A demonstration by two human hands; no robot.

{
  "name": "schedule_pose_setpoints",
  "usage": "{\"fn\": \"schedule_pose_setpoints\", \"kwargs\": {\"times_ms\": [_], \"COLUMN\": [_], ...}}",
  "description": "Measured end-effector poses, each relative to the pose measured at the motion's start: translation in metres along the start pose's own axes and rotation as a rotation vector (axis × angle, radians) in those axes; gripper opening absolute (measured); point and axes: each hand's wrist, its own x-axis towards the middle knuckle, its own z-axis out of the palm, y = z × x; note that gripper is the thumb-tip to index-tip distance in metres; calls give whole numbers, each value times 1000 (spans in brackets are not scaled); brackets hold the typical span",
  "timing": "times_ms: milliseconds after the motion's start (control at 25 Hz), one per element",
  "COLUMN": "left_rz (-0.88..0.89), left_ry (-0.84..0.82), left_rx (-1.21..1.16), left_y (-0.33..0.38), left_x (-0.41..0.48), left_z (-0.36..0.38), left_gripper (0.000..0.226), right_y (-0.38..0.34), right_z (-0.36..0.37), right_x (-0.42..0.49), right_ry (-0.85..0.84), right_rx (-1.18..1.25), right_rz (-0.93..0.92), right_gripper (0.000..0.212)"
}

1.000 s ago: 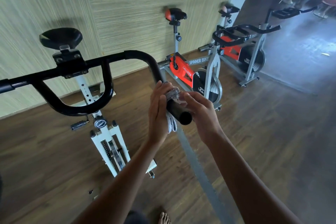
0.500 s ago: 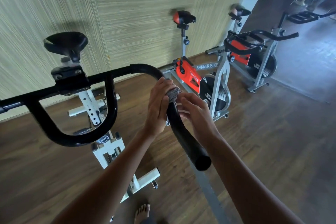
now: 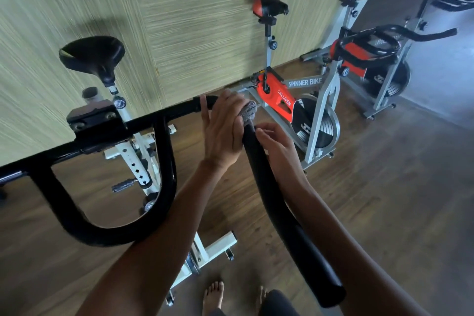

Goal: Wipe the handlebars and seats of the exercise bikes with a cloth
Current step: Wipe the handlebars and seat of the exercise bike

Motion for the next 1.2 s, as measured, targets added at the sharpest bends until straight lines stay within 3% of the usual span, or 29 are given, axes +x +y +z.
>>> {"fn": "schedule_pose_setpoints", "kwargs": {"times_ms": [200,440,560,680,800,880,920,1000,1040,1120,1200], "left_rz": [-73,-264,-289,-248,-372,-454,-578,-927,-1014,-981,-888], "left_ry": [-22,15,3,-110,-238,-314,-332,-224,-99,94,57], "left_rx": [413,569,515,454,366,195,43,-406,-554,-497,-221], "left_y": [-5,-3,8,11,21,22,18,17,18,28,34], "left_x": [8,18,22,27,38,49,57,74,75,65,42], "left_z": [-7,-16,-7,-16,-31,-43,-52,-77,-88,-113,-133], "left_gripper": [41,36,33,40,62,66,60,41,33,22,21], "right_y": [0,4,4,-4,-29,-52,-59,-63,-60,-49,-37], "right_z": [4,0,-1,-3,4,24,37,65,78,99,111], "right_x": [7,10,9,10,19,26,32,40,44,52,58], "right_ry": [-44,-126,-144,-146,-64,-132,-186,-280,-306,-295,-196], "right_rx": [6,85,87,-7,-389,-516,-555,-720,-837,-1027,-1112], "right_rz": [-17,12,33,31,-253,-412,-442,-426,-396,-332,-347], "right_gripper": [6,12,10,9,21,33,37,40,42,48,53]}}
